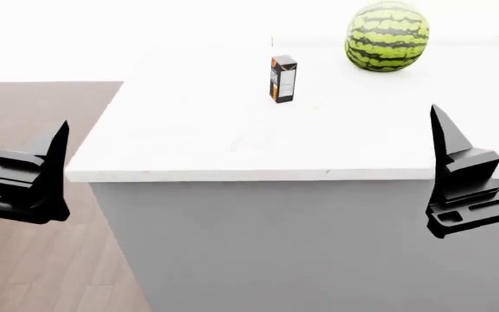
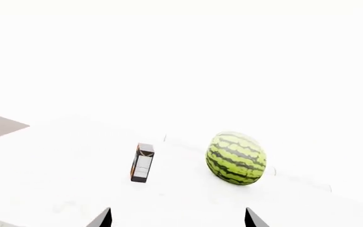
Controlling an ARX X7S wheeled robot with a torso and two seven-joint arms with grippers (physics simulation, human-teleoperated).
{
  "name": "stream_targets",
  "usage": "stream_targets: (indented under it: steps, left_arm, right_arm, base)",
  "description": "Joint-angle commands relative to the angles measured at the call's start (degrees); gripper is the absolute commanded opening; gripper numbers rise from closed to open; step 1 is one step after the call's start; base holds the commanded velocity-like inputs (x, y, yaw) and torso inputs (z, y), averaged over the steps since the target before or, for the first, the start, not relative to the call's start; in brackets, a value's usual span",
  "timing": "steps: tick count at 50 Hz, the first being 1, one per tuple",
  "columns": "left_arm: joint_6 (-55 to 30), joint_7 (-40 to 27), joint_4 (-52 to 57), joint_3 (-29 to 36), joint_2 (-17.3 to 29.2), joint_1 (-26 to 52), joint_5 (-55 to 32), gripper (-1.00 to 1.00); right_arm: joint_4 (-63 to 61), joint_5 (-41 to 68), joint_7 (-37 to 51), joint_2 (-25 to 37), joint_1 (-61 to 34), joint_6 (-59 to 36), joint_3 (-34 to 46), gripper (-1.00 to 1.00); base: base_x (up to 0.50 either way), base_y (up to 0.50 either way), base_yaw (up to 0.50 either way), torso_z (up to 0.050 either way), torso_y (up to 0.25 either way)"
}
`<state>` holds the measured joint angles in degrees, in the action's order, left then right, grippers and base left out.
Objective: Pick the boxed drink from the counter and place it in the cabinet.
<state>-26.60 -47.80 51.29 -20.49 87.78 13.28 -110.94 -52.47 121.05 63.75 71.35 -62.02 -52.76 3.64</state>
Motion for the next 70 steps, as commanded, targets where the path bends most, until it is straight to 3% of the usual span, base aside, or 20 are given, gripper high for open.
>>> stream_targets:
  steps: [1, 40, 47, 54, 63, 70]
  left_arm:
    - [-0.3, 0.2, 0.0, 0.6, -0.5, 0.7, 0.2, 1.0]
    - [3.2, 1.7, -0.5, 5.9, 1.1, 2.2, 2.7, 1.0]
    - [3.7, 1.9, -0.4, 6.4, 1.4, 2.5, 2.7, 1.0]
    - [2.1, 1.0, 0.1, 5.6, 0.4, 3.7, 1.5, 1.0]
    - [-0.5, 0.0, 0.6, 4.2, -1.3, 4.7, 0.0, 1.0]
    - [1.8, 0.1, 0.9, 6.3, 0.1, 5.0, 0.5, 1.0]
  right_arm:
    - [0.0, 0.3, 0.4, -0.4, -0.9, -0.3, 0.7, 1.0]
    - [0.7, -2.3, -0.7, -2.5, -0.2, -2.0, 1.2, 1.0]
    - [7.6, -7.7, -4.0, -11.9, 0.5, -6.6, 10.1, 1.0]
    - [19.2, -21.1, -15.2, -25.0, -1.4, -11.8, 18.3, 1.0]
    - [28.2, -36.3, -29.2, -30.6, -1.4, -10.1, 21.7, 1.0]
    - [34.5, -46.0, -37.7, -34.1, -0.6, -6.1, 25.6, 1.0]
  base:
    - [-0.31, -0.39, 0.0, 0.0, 0.01]
    - [-0.05, -0.4, 0.0, 0.0, 0.001]
    - [0.0, 0.0, 0.0, 0.0, 0.002]
    - [0.0, 0.0, 0.0, 0.0, 0.0]
    - [0.0, 0.0, 0.0, 0.0, 0.0]
    - [0.0, 0.0, 0.0, 0.0, 0.0]
